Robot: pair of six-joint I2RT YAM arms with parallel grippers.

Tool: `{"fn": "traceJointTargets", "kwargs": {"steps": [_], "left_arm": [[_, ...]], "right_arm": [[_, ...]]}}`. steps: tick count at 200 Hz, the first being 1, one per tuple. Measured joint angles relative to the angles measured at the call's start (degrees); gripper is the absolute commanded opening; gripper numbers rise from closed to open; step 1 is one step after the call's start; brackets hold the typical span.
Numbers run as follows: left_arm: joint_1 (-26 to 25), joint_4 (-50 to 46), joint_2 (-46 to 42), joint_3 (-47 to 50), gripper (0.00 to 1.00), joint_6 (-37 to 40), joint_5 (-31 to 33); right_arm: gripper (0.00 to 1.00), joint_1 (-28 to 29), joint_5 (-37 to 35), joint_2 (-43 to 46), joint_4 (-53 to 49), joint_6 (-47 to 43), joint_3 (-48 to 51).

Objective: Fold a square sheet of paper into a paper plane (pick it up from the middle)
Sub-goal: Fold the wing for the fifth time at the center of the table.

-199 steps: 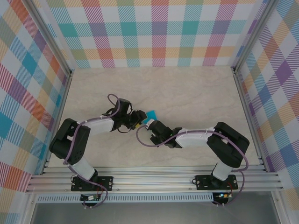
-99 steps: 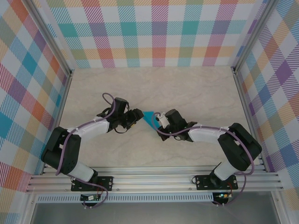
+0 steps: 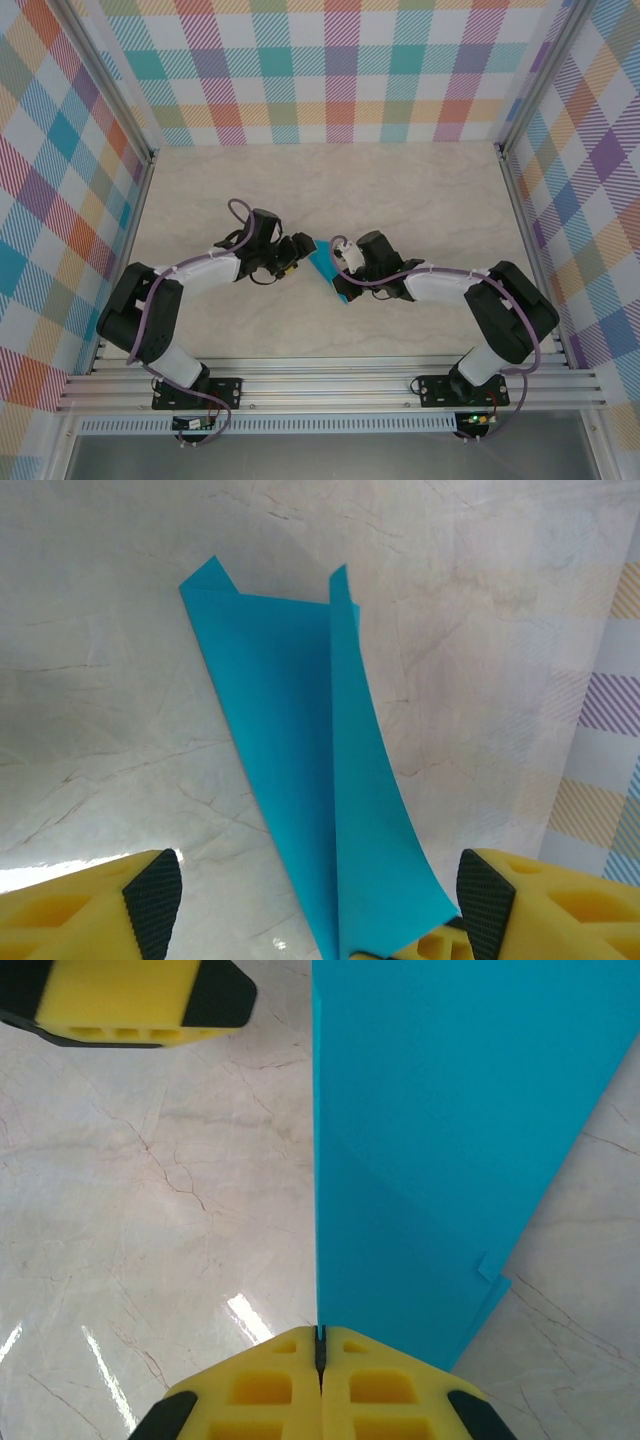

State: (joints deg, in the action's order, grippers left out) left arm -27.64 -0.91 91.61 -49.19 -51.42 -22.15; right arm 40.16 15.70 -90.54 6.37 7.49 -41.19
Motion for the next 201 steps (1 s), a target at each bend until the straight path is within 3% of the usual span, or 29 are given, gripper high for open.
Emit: {"fn": "traceJointTargets", "kwargs": {"steps": [42, 65, 95, 150, 201], "left_arm": [[-0.1, -0.5, 6.0, -5.4, 0.72, -3.1, -1.0], [-0.1, -2.3, 9.3, -8.9, 0.54, -4.1, -1.9], [-0.1, -5.6, 12.2, -11.8, 0.45, -4.8, -2.4], [-0.1, -11.3, 13.0, -14.0, 0.01, -5.5, -2.4], [-0.1, -12.6, 13.2, -15.3, 0.0, -5.9, -2.4]], "right_arm": [[0.07, 0.0, -0.2, -0.4, 0.0, -0.1, 0.0], [0.09, 0.0, -0.6, -0.5, 0.0, -0.2, 0.0], [0.1, 0.0, -1.6, -0.5, 0.0, -0.7, 0.0], [0.18, 0.0, -3.1, -0.5, -0.5, -1.4, 0.0], [0.3, 2.2, -7.3, -0.5, -0.8, -3.9, 0.0]]}}
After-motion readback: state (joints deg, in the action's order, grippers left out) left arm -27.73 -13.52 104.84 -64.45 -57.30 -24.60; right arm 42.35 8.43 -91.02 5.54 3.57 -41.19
